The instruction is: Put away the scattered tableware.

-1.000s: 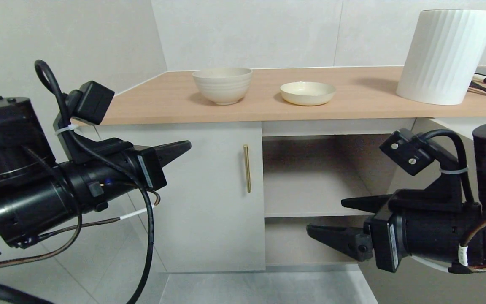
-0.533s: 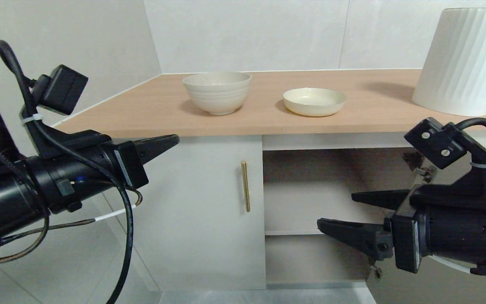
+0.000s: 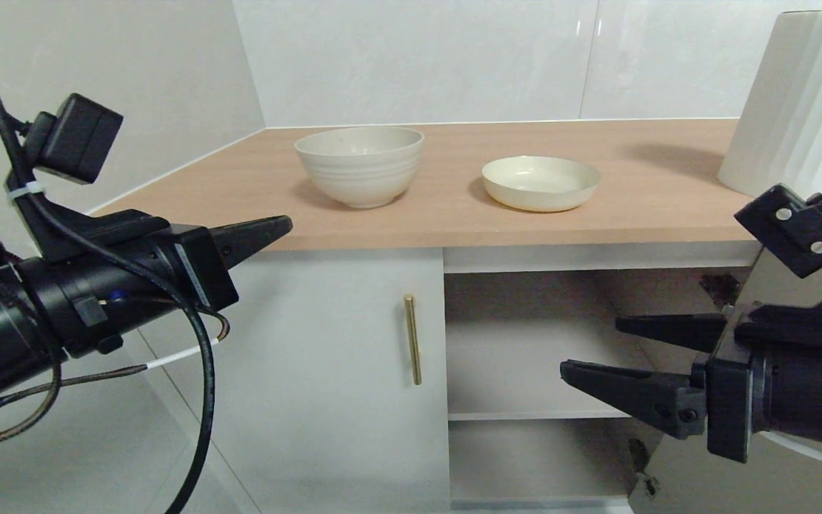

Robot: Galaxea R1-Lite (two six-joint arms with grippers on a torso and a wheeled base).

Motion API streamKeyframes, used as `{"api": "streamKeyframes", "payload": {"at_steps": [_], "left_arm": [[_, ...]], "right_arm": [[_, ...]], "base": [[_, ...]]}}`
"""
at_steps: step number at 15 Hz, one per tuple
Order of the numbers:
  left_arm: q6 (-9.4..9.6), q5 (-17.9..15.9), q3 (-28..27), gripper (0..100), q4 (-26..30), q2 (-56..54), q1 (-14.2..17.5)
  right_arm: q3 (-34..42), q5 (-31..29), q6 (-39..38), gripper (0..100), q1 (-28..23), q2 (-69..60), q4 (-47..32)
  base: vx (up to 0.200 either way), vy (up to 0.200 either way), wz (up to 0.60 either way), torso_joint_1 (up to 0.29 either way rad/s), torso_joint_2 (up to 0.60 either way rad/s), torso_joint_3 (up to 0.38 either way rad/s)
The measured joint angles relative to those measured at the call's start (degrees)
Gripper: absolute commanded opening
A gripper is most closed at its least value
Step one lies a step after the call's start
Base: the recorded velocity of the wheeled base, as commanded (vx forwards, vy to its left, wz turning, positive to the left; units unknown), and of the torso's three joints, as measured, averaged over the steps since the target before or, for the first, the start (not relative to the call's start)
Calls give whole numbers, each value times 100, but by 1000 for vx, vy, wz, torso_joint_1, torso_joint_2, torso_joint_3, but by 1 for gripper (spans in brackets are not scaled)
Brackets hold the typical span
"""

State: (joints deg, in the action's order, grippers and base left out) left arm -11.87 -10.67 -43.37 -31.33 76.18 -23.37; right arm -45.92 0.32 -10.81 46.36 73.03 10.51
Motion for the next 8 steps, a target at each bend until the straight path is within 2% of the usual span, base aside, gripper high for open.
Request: {"api": "streamKeyframes", "payload": {"at_steps": [2,5,8], "left_arm": [[-16,11,-12,0,2,-7,0],[-20,9,-30,0,0,-18,0],[-30,7,-34,0,-9,6,-9]], "right_arm": [[11,1,140,100,5,-82,0],[76,12,290,100,7,-267,-4],[91,17,316,100,5,-341,27]], "base": [[0,0,0,1,-109,-109],[0,0,0,36,-220,-320],[0,0,0,66,-554,-344]]}}
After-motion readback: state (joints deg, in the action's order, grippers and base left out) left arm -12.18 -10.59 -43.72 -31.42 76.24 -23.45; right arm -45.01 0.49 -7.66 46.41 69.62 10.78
